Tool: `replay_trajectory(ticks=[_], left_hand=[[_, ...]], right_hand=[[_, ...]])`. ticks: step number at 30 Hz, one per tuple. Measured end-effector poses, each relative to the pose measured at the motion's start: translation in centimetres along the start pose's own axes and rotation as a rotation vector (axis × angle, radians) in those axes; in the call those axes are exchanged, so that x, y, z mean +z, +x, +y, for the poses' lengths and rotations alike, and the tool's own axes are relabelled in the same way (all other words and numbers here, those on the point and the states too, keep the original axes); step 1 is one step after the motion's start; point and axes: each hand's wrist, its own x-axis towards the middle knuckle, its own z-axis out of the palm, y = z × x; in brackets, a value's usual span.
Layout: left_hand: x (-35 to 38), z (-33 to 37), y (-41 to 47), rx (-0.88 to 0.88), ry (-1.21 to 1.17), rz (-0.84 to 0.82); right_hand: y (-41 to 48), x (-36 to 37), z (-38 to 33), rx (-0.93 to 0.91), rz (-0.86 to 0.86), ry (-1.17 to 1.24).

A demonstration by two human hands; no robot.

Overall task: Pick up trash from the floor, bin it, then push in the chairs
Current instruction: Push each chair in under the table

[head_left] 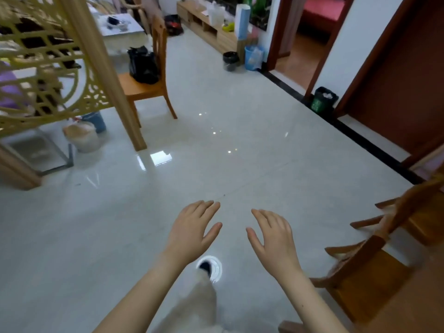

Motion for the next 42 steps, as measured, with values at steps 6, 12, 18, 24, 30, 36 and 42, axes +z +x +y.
replay_trajectory(ticks=[6, 12, 18, 24, 30, 36, 42], left_hand=[[4.2, -2.3, 16.4, 0.159, -0.010, -0.112], [3.9, -1.3, 36.4, 0.380, -0.018, -0.167], [7.1, 3.1, 51.3, 0.545, -0.061, -0.240], [14.9, 8.1, 62.1, 0.628, -0.054, -0.356], [18.6, 16.3, 75.8, 0.618, -0.072, -0.319], [20.9, 25.8, 89.2, 0.688, -0.098, -0.284], [28.3, 32.4, 98.3, 0.773, -0.109, -0.379]], right_hand=[[12.0, 1.4, 7.5, 0.159, 0.024, -0.058], [24.7, -2.8, 13.4, 0.360, 0.191, -0.091], [31.2, -5.3, 20.8, 0.527, 0.279, -0.128], [36.8, -5.5, 32.2, 0.636, 0.280, -0.106], [45.2, -11.3, 44.7, 0.645, 0.308, -0.092], [52.0, -18.5, 55.5, 0.696, 0.347, -0.118], [55.4, -20.1, 64.8, 0.817, 0.346, -0.115]])
